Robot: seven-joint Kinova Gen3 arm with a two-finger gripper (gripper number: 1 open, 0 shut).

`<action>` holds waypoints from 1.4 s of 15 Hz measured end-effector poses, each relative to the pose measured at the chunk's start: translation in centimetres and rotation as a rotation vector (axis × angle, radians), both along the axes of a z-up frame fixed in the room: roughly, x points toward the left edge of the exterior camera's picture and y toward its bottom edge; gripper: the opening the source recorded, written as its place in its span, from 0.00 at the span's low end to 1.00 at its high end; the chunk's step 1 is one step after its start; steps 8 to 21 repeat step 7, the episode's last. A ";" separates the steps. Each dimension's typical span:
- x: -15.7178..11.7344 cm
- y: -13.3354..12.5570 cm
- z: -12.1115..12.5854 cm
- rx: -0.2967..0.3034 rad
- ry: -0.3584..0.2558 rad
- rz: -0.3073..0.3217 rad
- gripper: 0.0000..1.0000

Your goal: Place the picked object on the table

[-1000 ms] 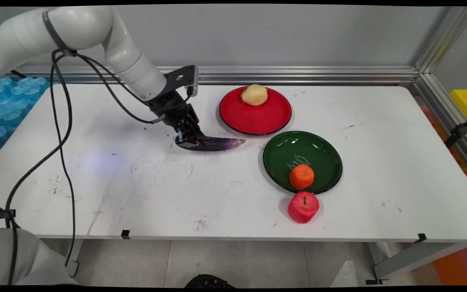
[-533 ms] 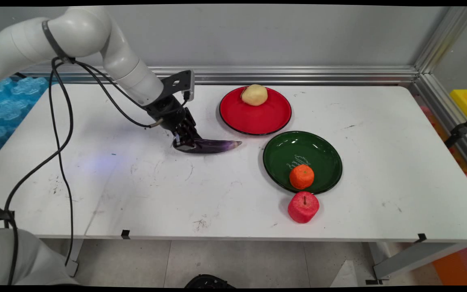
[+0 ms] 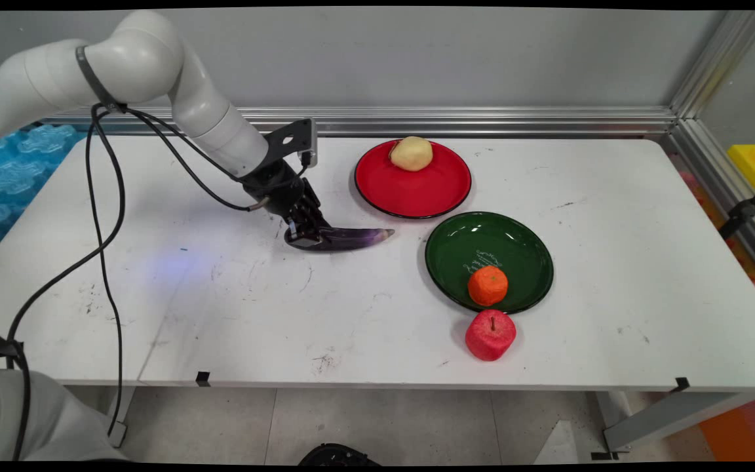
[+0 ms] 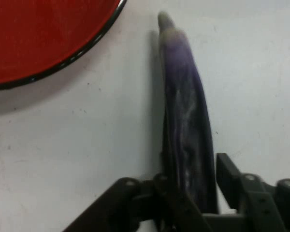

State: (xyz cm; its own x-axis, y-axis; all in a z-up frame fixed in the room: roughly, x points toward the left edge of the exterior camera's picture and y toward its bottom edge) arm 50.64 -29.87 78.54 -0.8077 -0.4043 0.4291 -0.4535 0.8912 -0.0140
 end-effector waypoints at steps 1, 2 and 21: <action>-0.1 0.0 -0.1 -0.001 0.003 0.002 1.00; -0.2 -0.1 -0.2 -0.002 0.007 0.005 1.00; -0.8 -0.3 0.2 -0.002 0.023 0.023 1.00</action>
